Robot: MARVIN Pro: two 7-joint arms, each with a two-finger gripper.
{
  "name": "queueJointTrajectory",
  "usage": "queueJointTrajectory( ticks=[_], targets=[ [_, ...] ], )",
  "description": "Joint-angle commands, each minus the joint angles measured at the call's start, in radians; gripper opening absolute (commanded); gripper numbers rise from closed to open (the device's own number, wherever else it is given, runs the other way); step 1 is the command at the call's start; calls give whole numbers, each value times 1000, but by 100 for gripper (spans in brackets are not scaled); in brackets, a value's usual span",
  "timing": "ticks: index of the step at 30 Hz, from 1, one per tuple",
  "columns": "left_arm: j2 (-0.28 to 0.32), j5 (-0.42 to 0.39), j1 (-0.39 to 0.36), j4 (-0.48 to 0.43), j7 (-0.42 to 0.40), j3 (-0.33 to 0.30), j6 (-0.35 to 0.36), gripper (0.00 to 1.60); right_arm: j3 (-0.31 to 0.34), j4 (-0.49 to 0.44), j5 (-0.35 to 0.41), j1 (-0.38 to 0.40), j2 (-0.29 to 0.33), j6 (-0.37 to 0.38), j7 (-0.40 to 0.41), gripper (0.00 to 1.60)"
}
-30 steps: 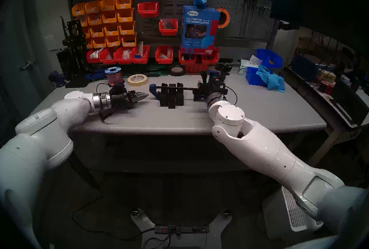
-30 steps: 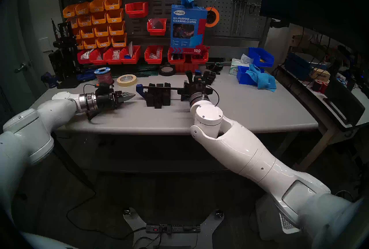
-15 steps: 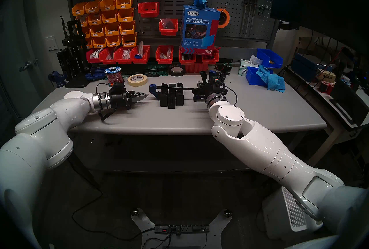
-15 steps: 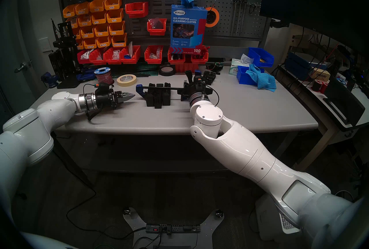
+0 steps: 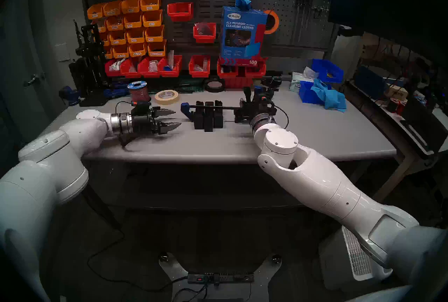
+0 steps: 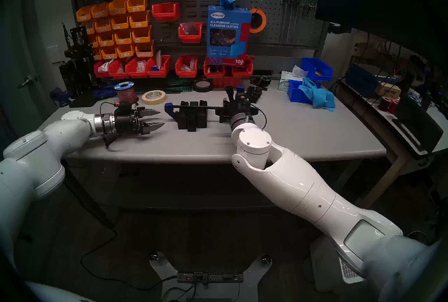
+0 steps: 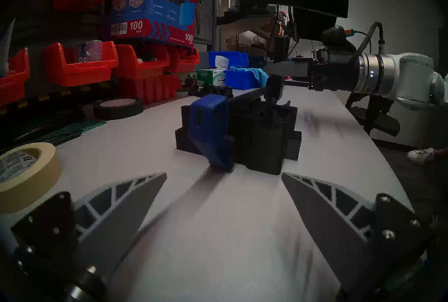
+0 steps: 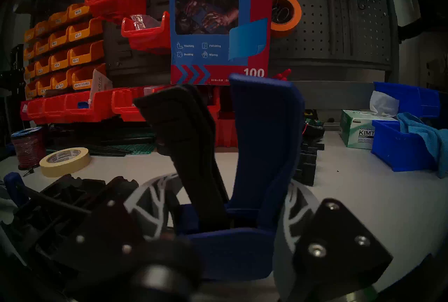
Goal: Clamp the two 3D printed pieces together with the clamp
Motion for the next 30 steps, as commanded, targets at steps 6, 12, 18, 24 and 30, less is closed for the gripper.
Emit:
queueJointTrajectory(
  ticks=[6, 12, 18, 24, 30],
  targets=[
    [34, 0, -62, -26, -11, -5, 29, 160, 2, -39, -8, -11, 20, -9, -5, 0],
    [38, 2, -60, -35, -11, -4, 31, 160, 1, -51, -7, -20, 30, -10, -7, 0],
    [42, -1, -57, -53, -11, -9, 28, 160, 1, -60, -7, -26, 36, -12, -9, 0],
    [49, -12, -54, -91, -11, -19, 39, 160, 0, -67, -6, -29, 38, -13, -13, 0],
    [58, -9, -47, -126, -11, -17, 52, 160, -2, -72, -5, -34, 40, -15, -18, 0]
  ],
)
